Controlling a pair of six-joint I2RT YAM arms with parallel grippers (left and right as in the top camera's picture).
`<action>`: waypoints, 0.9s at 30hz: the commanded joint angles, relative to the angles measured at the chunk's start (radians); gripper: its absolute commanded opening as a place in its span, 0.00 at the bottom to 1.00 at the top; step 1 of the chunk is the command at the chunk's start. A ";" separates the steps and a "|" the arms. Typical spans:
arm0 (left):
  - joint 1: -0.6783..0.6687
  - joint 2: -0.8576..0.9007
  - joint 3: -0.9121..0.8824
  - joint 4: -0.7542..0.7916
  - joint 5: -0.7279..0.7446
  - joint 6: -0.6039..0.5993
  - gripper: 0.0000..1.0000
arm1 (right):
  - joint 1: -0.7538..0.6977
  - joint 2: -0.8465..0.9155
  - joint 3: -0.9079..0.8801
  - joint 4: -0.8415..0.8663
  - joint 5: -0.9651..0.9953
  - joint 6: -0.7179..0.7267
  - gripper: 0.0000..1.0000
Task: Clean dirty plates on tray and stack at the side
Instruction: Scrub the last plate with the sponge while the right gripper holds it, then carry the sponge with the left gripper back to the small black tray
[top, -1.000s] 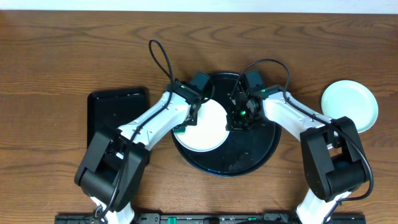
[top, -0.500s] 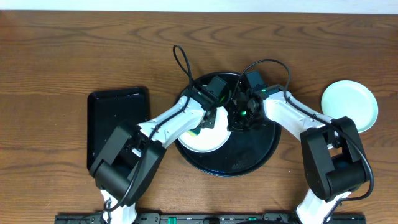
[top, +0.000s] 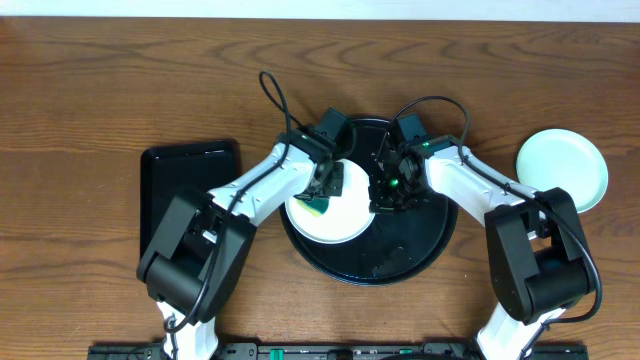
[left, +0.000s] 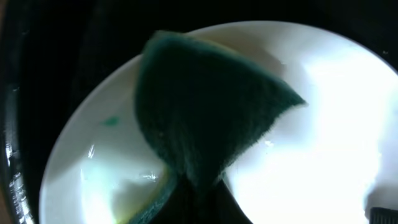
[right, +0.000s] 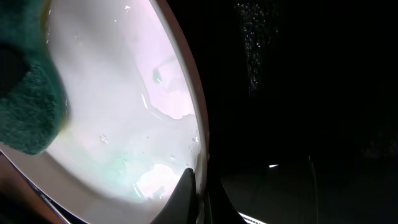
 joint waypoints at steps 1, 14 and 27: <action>0.079 0.069 -0.033 -0.101 -0.163 -0.079 0.07 | 0.005 0.010 -0.012 -0.009 0.032 -0.021 0.01; 0.124 0.069 -0.033 -0.272 -0.392 -0.148 0.07 | 0.005 0.010 -0.013 -0.009 0.032 -0.021 0.01; 0.066 -0.013 0.032 -0.335 -0.475 -0.185 0.07 | 0.005 0.010 -0.013 -0.013 0.032 -0.021 0.01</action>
